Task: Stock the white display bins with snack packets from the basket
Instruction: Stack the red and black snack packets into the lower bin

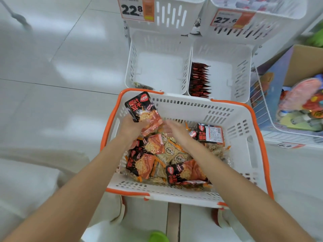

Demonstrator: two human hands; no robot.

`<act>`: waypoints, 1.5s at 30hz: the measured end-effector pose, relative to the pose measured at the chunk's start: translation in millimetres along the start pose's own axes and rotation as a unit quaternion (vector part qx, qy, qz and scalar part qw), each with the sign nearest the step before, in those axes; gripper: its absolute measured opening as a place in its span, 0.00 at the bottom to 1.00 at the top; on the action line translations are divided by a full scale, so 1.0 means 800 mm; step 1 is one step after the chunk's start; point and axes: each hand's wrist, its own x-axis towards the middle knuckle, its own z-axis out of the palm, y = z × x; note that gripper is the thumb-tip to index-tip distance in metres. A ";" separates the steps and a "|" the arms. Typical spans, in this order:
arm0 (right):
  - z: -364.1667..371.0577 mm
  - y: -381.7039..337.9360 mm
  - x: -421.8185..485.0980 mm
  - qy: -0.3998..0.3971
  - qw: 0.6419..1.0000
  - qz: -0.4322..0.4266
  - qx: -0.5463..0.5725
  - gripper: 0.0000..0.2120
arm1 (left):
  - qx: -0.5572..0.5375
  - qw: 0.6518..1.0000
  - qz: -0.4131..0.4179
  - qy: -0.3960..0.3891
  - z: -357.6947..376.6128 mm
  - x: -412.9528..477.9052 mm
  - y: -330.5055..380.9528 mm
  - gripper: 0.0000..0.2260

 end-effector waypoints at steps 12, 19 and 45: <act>-0.026 0.006 0.012 0.075 0.994 0.000 -0.075 0.11 | -0.082 0.996 -0.013 -0.020 -0.035 -0.002 -0.007 0.11; -0.077 -0.015 -0.054 0.113 0.982 -0.013 0.152 0.19 | -0.106 0.979 -0.074 -0.158 0.042 -0.014 0.001 0.23; -0.065 -0.020 -0.029 0.051 0.985 0.025 0.166 0.08 | -0.128 0.976 -0.072 -0.160 0.067 -0.006 0.016 0.22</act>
